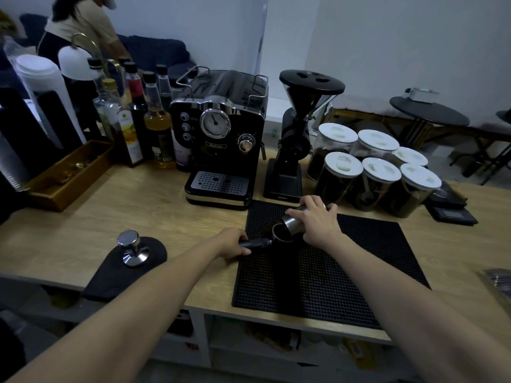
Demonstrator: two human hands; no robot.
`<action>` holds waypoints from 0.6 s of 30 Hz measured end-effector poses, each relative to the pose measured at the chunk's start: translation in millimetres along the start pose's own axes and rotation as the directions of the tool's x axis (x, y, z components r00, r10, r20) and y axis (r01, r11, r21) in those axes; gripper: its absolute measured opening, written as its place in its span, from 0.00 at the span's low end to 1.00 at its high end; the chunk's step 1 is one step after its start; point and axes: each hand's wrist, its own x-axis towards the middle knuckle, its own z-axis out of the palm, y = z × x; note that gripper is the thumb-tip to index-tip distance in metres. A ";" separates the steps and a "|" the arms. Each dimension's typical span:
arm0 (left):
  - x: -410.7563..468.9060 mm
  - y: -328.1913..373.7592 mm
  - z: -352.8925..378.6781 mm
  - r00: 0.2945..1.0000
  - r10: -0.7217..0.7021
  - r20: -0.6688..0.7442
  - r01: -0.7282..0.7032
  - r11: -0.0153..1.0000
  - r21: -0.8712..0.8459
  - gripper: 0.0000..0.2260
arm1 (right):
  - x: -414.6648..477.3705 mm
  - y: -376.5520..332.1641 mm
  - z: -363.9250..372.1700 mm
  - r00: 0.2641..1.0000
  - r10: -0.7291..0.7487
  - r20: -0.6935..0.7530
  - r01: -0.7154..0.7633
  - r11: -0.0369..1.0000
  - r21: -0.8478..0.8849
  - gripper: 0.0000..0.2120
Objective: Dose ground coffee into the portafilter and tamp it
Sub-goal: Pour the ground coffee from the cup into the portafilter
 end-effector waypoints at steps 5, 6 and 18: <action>-0.7 -0.5 0.5 1.000 -0.004 -0.001 0.004 1.000 -0.009 0.20 | 2.2 -1.2 -2.1 1.000 -0.012 -0.008 0.012 1.000 0.012 0.31; -0.9 -0.4 0.4 1.000 -0.004 -0.001 0.004 1.000 -0.009 0.20 | 2.2 -2.8 -2.4 1.000 -0.019 -0.005 0.019 1.000 0.017 0.31; -1.2 0.2 2.2 1.000 -0.006 -0.014 0.006 1.000 -0.004 0.19 | -3.5 5.2 2.3 0.994 0.110 -0.002 -0.109 0.989 0.097 0.31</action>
